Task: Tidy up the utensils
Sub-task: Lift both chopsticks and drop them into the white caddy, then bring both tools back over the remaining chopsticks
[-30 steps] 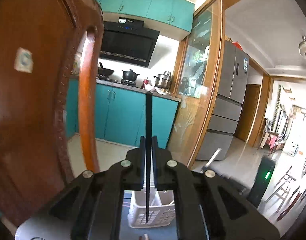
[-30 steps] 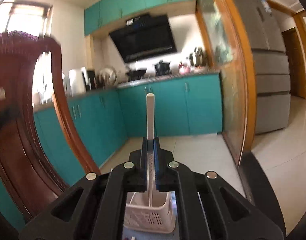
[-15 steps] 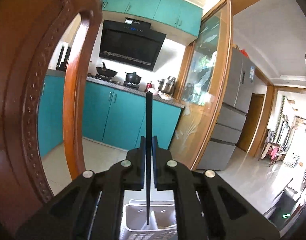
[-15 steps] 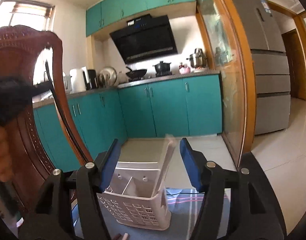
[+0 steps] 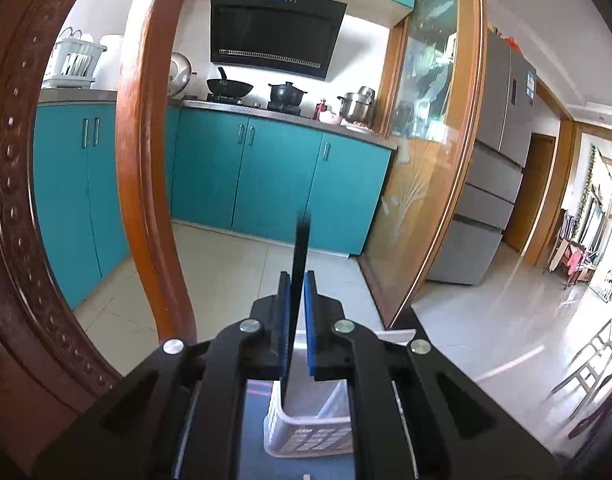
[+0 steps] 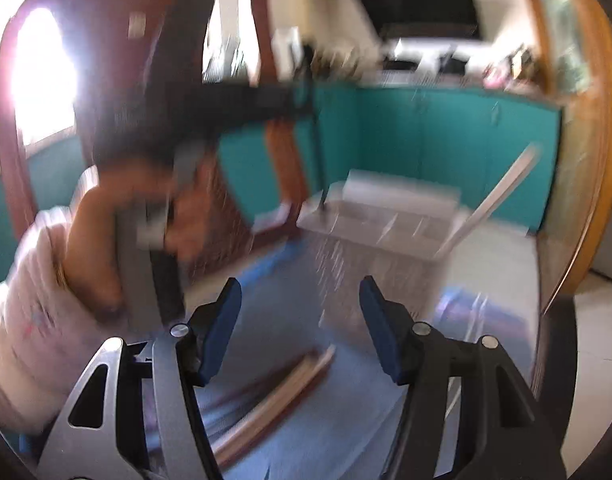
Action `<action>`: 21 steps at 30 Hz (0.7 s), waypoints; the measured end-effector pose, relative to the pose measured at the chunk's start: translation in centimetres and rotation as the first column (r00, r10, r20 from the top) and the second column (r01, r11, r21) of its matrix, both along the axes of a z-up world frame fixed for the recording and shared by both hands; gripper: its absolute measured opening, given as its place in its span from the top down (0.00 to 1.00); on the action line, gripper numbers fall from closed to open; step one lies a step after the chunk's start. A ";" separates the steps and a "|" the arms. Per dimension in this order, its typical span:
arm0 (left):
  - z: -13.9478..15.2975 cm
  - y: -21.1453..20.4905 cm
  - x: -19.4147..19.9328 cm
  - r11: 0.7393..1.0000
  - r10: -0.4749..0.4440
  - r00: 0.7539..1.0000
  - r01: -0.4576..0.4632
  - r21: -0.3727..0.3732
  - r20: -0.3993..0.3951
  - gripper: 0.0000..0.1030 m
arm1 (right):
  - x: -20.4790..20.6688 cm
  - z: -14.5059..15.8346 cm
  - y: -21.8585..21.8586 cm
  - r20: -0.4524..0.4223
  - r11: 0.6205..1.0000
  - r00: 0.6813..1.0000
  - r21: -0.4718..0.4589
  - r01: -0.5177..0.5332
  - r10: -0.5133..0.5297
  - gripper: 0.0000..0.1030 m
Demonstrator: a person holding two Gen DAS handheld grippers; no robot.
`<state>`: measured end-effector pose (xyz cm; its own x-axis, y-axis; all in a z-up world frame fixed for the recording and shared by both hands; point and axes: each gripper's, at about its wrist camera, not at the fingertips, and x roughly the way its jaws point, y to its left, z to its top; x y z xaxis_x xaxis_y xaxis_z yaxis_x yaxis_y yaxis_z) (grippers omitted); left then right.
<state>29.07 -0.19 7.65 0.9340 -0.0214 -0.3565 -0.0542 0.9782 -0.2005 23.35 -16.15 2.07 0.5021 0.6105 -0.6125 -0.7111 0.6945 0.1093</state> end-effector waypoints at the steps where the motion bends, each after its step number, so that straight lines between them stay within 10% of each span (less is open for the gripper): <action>1: -0.2 -0.1 0.1 1.000 -0.003 1.000 0.003 0.002 -0.005 0.90 | 0.5 -0.8 0.6 -0.034 0.999 0.999 -0.030 0.012 -0.013 0.41; 7: -1.1 1.0 -3.2 0.999 0.011 1.000 -0.011 -0.035 0.019 0.68 | 4.0 -7.7 2.6 -0.279 0.970 0.941 -0.203 0.134 -0.189 0.57; 21: -9.7 3.8 -8.6 0.991 0.125 0.971 -0.112 0.070 -0.205 0.55 | 3.3 -10.4 7.5 -0.265 0.958 0.936 -0.228 0.174 -0.233 0.62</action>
